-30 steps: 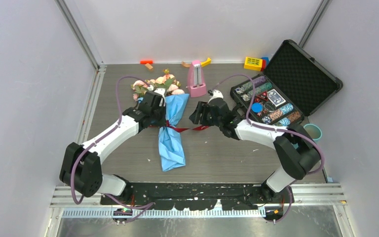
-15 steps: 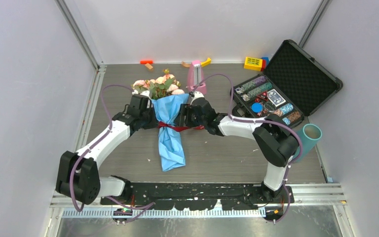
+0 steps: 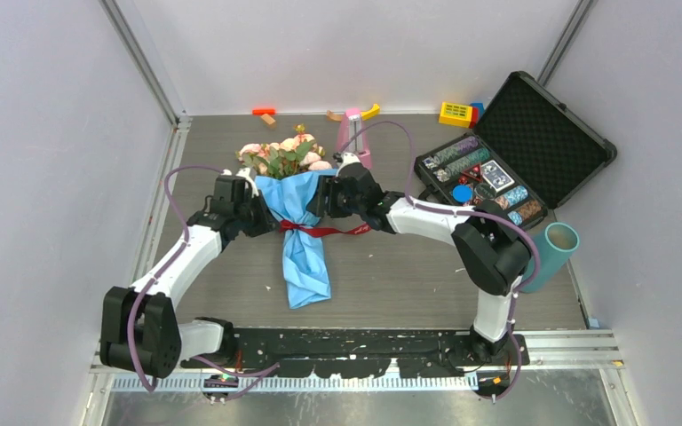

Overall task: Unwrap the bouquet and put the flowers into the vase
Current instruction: Untie the ribbon from the wrapping paper.

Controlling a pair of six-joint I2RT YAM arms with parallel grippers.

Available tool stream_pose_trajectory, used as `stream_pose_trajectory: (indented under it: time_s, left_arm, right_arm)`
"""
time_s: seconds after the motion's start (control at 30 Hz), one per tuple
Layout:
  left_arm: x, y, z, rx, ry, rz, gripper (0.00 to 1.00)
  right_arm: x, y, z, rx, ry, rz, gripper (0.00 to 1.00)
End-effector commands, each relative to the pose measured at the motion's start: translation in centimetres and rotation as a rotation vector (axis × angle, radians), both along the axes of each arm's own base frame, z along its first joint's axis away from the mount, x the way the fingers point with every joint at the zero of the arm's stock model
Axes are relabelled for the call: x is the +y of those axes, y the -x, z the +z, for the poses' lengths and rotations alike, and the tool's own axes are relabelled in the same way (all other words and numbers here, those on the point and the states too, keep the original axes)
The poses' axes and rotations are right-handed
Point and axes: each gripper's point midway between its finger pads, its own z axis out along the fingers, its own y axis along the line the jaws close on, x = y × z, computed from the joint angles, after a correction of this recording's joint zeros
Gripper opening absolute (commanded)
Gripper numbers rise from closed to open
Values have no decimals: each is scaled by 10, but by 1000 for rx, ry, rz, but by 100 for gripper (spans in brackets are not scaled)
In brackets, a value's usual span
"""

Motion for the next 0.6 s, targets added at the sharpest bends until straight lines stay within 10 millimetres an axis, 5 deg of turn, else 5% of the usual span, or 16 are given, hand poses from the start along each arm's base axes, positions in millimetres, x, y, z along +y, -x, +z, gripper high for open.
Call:
stream_pose_trajectory:
  time_s: [0.0,0.2,0.57]
  left_arm:
    - [-5,-9,9,-34,71,-14,0]
    - [-6,-10,8,-36,78,-21,0]
    - [-4,-13,17,-91,70,-49,0]
  right_arm:
    - [21,-9,18,-42,-9,62,59]
    - [38,-12,15,-38,-6,135,53]
    - [58,22,19,-39,-57,282,46]
